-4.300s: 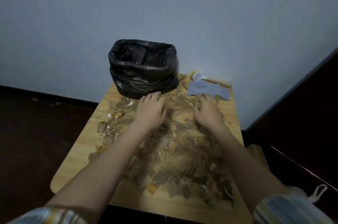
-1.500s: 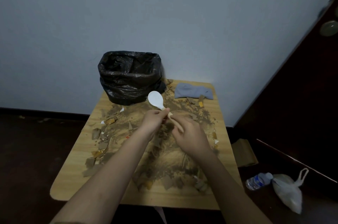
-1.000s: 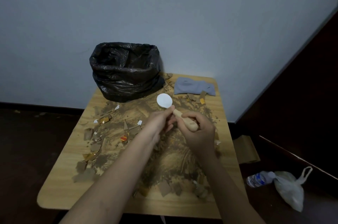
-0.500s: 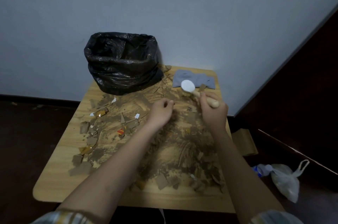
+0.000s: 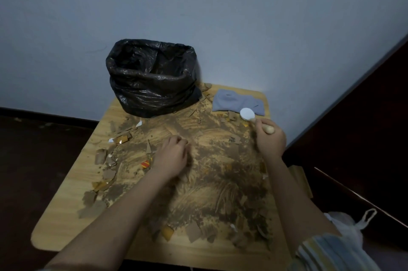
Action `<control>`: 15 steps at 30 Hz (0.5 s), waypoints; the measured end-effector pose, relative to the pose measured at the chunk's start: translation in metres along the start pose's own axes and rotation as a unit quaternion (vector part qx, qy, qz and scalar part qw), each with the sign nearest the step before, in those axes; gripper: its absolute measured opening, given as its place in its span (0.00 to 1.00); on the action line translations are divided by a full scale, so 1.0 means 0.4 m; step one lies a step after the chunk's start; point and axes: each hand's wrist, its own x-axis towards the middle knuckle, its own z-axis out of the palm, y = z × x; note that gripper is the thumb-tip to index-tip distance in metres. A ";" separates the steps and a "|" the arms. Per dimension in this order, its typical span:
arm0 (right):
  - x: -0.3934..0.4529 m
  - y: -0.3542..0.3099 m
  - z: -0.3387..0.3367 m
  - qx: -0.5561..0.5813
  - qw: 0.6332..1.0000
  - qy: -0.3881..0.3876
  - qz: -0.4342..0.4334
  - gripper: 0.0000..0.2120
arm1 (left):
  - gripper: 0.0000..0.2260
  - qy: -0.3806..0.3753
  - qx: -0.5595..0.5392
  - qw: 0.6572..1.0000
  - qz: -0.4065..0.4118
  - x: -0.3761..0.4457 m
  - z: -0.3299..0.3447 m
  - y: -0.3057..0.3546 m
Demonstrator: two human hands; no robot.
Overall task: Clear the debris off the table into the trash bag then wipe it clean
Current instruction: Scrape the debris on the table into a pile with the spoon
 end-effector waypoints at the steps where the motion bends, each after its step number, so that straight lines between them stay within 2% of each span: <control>1: -0.002 0.003 -0.003 0.002 1.000 0.001 -0.012 0.07 | 0.17 -0.005 0.014 1.000 0.002 0.003 0.007 -0.005; 3: -0.003 0.008 -0.010 0.014 0.999 0.006 -0.037 0.07 | 0.18 -0.006 0.033 0.999 0.003 0.013 0.019 -0.014; 6: 0.007 0.000 -0.010 0.037 0.999 0.017 -0.019 0.07 | 0.20 -0.003 0.056 0.998 0.005 0.027 0.031 -0.021; 10: 0.001 -0.010 0.012 0.028 1.000 -0.008 -0.002 0.07 | 0.20 -0.018 0.079 0.997 0.004 0.028 0.044 -0.021; 15: -0.013 -0.008 0.017 0.036 0.999 0.008 -0.028 0.07 | 0.19 -0.025 0.092 0.995 0.006 0.032 0.049 -0.026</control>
